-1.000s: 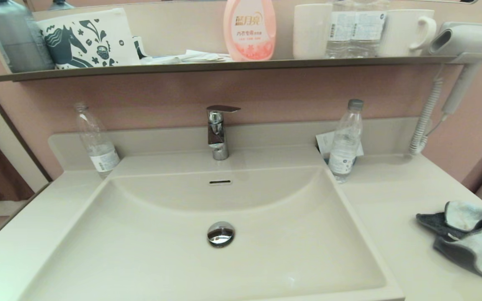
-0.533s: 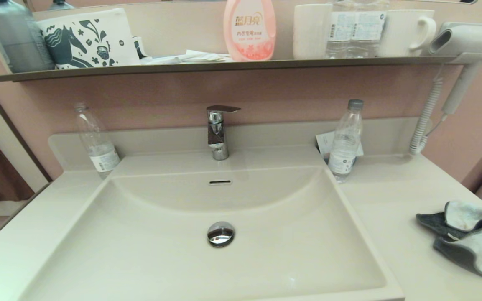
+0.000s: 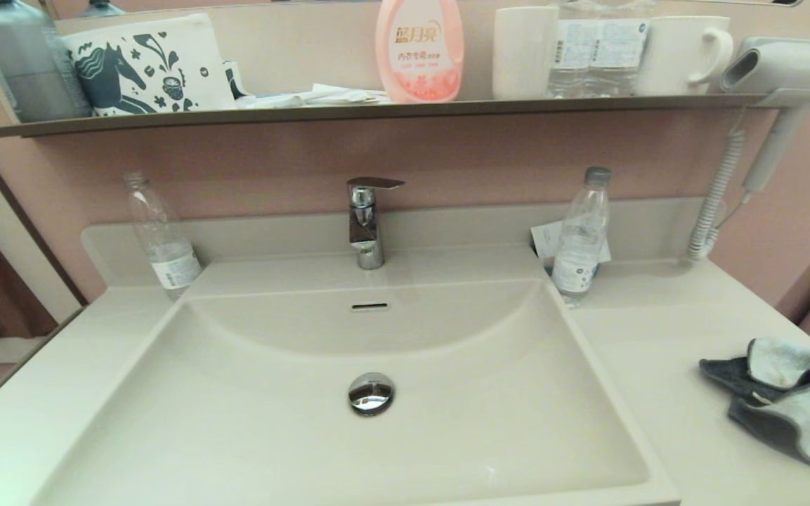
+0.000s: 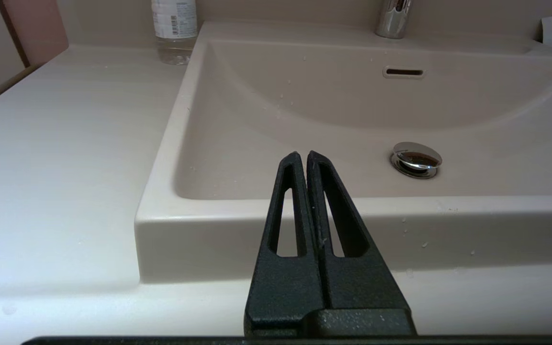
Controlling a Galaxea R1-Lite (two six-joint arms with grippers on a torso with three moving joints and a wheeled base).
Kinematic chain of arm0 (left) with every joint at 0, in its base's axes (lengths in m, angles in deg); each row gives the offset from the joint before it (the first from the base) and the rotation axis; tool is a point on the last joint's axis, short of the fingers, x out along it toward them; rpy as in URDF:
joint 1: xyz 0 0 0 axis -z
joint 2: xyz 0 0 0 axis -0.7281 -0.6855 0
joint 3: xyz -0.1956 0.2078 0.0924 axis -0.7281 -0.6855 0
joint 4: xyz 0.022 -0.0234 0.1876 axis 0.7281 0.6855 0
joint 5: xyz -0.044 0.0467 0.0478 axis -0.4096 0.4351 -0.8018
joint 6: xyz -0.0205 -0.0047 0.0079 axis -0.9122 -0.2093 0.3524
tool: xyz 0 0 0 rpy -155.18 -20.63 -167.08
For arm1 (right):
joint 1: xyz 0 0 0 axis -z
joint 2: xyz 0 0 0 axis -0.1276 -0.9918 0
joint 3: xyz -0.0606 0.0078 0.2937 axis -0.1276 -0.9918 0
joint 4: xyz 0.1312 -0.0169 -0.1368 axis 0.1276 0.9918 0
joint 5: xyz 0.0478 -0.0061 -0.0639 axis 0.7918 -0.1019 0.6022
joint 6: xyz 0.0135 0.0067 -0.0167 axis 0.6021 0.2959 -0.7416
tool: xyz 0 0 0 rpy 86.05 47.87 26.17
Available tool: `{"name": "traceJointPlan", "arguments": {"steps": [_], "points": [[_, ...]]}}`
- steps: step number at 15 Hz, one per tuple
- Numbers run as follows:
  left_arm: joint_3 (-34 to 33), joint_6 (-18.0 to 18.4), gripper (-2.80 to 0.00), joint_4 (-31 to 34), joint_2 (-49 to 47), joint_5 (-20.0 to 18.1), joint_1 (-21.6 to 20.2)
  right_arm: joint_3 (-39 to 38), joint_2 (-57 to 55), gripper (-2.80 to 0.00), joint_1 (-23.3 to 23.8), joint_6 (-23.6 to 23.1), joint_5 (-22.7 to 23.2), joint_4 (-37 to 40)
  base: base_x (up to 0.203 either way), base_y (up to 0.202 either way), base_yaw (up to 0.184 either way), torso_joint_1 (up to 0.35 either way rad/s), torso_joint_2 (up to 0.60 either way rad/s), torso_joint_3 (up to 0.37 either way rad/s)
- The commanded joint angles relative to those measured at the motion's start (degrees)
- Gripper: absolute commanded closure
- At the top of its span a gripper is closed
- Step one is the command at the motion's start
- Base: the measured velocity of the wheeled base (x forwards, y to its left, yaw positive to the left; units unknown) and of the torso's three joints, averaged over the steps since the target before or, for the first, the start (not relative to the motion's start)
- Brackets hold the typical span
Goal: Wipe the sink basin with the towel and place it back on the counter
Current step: Pick up the cloth
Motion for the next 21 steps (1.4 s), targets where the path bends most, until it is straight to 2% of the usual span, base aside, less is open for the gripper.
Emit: {"name": "traceJointPlan", "arguments": {"steps": [1,5,10,11,21], "points": [[0.0,-0.04,0.0,-0.05,-0.09,-0.01,0.0,-0.62,-2.63,-2.8,0.2,0.44,0.02,-1.53,0.0,0.0,0.0,0.0,0.0,0.0],[0.0,-0.04,0.0,-0.05,-0.09,-0.01,0.0,-4.24,-5.32,-2.8,-2.21,3.45,0.01,-10.49,0.0,0.0,0.0,0.0,0.0,0.0],[0.0,-0.04,0.0,-0.05,-0.09,-0.01,0.0,-4.5,-8.77,-2.8,-3.2,3.59,-1.84,-11.68,0.0,0.0,0.0,0.0,0.0,0.0],[0.0,-0.04,0.0,-0.05,-0.09,-0.01,0.0,-5.07,-8.85,0.0,-3.23,3.52,-1.94,-12.78,0.0,0.0,0.0,0.0,0.0,0.0],[0.0,-0.04,0.0,-0.05,-0.09,-0.01,0.0,-7.79,-6.69,0.0,-2.66,3.54,-4.56,-13.83,0.0,0.0,0.0,0.0,0.0,0.0]]}}
